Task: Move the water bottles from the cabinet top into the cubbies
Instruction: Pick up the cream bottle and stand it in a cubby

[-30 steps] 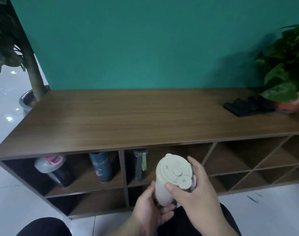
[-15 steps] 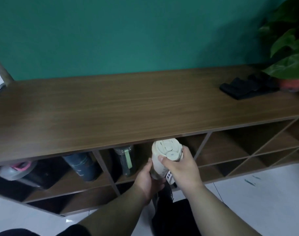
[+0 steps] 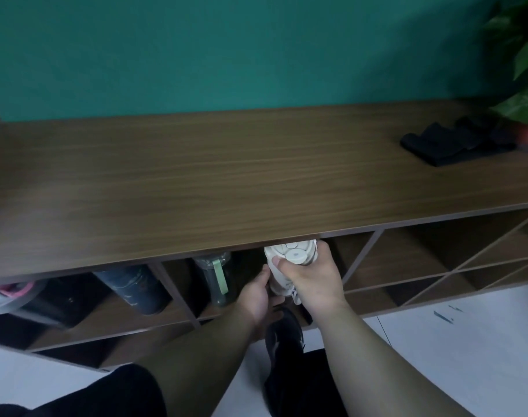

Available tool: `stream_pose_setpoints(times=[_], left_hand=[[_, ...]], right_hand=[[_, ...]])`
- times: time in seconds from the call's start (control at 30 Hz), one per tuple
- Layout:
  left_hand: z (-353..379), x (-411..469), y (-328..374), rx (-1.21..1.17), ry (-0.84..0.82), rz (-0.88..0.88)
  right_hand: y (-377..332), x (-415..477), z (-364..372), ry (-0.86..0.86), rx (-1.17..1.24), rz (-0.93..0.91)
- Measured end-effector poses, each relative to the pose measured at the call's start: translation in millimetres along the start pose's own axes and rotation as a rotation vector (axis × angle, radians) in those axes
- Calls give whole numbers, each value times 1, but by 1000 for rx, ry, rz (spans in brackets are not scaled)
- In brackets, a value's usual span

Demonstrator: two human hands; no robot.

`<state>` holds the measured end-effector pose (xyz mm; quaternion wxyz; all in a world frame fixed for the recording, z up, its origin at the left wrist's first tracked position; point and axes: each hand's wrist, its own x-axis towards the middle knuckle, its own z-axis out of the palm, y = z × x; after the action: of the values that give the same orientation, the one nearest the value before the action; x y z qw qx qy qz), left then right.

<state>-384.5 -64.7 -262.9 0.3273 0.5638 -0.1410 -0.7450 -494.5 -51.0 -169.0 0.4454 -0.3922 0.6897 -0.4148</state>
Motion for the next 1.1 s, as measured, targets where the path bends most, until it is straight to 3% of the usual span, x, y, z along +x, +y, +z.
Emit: stream_pose_setpoints(times=[0.87, 1.1], left_hand=[[5, 4, 0, 99, -71, 58], [8, -8, 5, 99, -54, 120]], right_hand=[[8, 14, -11, -58, 69, 26], [14, 14, -19, -157, 137, -11]])
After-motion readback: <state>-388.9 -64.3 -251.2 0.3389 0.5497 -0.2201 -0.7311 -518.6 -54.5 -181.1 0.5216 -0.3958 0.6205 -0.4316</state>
